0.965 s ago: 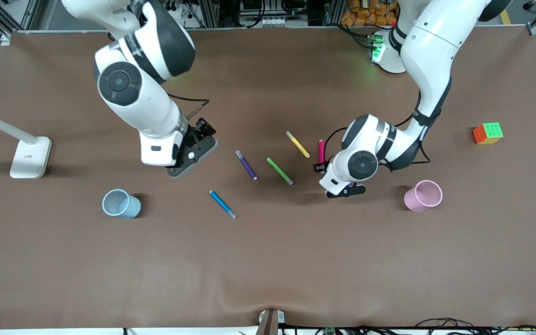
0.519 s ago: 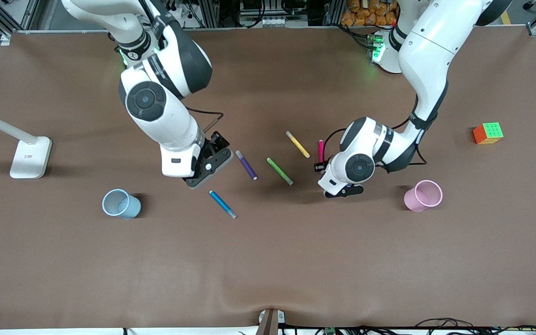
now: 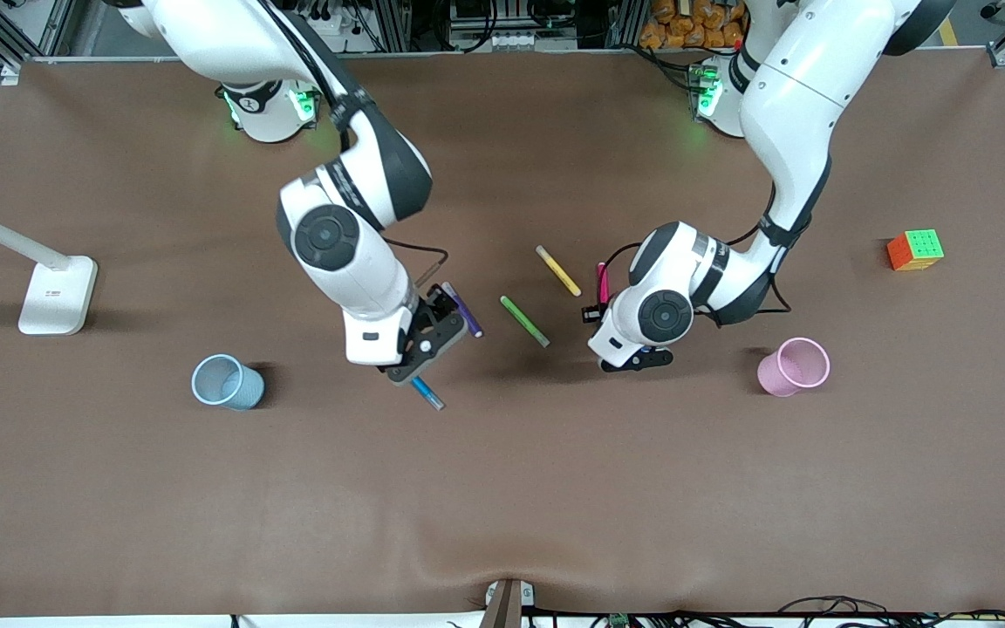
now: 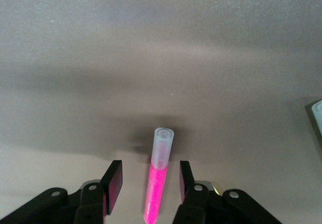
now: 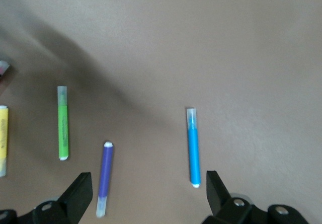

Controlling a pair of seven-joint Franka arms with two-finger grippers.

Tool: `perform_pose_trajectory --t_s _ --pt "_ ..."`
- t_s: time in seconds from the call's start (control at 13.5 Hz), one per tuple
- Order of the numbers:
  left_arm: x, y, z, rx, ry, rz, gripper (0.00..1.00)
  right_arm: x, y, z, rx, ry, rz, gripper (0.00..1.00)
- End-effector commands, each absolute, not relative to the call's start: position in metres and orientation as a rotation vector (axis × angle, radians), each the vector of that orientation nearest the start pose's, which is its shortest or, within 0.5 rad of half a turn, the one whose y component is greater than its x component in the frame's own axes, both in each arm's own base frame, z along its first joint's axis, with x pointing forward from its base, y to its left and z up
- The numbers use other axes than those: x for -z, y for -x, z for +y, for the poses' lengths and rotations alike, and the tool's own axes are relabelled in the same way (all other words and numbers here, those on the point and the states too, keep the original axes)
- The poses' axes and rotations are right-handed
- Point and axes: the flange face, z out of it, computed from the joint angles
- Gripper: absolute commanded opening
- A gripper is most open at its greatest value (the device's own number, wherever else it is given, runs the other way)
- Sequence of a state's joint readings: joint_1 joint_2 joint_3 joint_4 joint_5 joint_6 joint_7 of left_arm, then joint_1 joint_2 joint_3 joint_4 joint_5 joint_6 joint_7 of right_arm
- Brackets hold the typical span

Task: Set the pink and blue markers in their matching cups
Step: 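Lift the pink marker toward the pink cup while the right gripper grasps blue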

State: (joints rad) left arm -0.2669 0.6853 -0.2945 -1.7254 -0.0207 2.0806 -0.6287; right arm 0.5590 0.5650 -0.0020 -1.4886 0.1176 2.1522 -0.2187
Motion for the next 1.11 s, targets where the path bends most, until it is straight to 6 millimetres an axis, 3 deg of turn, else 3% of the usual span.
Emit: perform_pose_trajectory --t_s 0.0,0.3,0.45,0.52,0.59,0.67,0.74,0.89,1.04 --pt "-0.173 -0.545 -0.334 -0.592 3.095 -0.172 0.53 -0.340 -0.622 0.394 0.139 2.823 -1.100 1.00" --pt "-0.164 -0.543 -0.335 -0.595 3.087 -0.157 0.45 -0.324 -0.648 0.377 0.171 2.784 -1.217 1.00" --pt "-0.163 -0.544 -0.334 -0.582 3.095 -0.162 0.38 -0.306 -0.653 0.376 0.201 2.779 -1.231 1.00" --pt "-0.162 -0.544 -0.336 -0.580 3.097 -0.154 0.26 -0.294 -0.654 0.376 0.199 2.783 -1.230 1.00" --pt "-0.162 -0.544 -0.335 -0.575 3.095 -0.150 0.08 -0.288 -0.653 0.379 0.206 2.781 -1.232 1.00" --pt "-0.162 -0.544 -0.335 -0.574 3.094 -0.147 0.00 -0.278 -0.654 0.378 0.197 2.785 -1.230 1.00" --pt "-0.163 -0.545 -0.334 -0.571 3.095 -0.149 0.00 -0.270 -0.654 0.376 0.181 2.788 -1.226 1.00" --pt "-0.176 -0.552 -0.334 -0.537 3.108 -0.148 0.00 -0.253 -0.653 0.375 0.147 2.789 -1.237 1.00" --pt "-0.217 -0.565 -0.325 -0.463 3.132 -0.169 0.00 -0.237 -0.649 0.380 0.123 2.788 -1.252 1.00"
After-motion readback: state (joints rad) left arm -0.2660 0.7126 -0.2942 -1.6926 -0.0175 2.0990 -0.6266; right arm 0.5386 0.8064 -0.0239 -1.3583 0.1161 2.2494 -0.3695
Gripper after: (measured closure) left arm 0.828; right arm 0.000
